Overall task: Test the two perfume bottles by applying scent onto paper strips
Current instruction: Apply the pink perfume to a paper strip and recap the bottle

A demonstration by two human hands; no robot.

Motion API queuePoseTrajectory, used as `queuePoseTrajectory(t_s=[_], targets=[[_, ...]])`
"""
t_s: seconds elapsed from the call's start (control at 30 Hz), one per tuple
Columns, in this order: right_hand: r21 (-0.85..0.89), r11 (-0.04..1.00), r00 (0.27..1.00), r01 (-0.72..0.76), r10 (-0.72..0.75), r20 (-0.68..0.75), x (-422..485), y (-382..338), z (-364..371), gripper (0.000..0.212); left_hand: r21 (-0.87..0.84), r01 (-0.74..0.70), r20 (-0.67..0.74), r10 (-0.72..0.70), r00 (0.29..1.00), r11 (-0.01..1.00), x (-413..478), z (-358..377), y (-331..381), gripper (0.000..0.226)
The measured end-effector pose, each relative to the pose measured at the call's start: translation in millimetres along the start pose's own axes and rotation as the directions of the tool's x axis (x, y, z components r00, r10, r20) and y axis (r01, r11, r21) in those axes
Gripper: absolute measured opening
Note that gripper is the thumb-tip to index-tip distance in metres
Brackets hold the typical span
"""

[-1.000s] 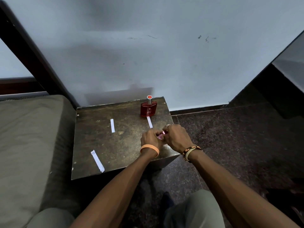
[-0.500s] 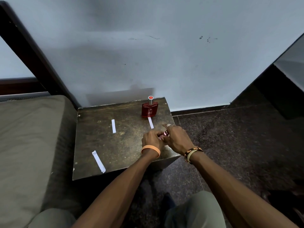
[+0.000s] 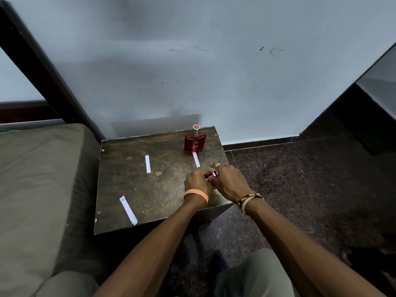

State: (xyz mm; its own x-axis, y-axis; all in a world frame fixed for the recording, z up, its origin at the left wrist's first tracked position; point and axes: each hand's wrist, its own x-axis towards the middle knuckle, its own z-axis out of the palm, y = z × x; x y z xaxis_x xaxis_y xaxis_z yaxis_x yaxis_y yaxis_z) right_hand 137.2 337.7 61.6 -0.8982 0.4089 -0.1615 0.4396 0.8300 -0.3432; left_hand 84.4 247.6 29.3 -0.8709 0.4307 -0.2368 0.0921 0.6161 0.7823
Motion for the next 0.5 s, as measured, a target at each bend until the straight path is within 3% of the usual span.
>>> queuePoseTrajectory(t_s=[0.2,0.33,0.5], targets=[[-0.069,0.997,1.000,-0.019,0.017,-0.023,-1.0,4.8,2.2,0.026,-0.024,0.006,-0.011,-0.007,1.000,1.000,0.9,1.9,-1.3,0.014],[0.038,0.999,0.999,-0.017,0.016,0.033,-0.2,1.2,-2.3,0.036,-0.032,0.005,-0.004,-0.005,1.000,0.999,0.0,-0.3,0.4,0.017],[-0.073,0.997,1.000,-0.014,0.013,-0.016,-1.0,5.1,-0.5,0.029,-0.036,0.012,-0.004,-0.012,1.000,0.999,-0.2,1.4,-1.8,0.016]])
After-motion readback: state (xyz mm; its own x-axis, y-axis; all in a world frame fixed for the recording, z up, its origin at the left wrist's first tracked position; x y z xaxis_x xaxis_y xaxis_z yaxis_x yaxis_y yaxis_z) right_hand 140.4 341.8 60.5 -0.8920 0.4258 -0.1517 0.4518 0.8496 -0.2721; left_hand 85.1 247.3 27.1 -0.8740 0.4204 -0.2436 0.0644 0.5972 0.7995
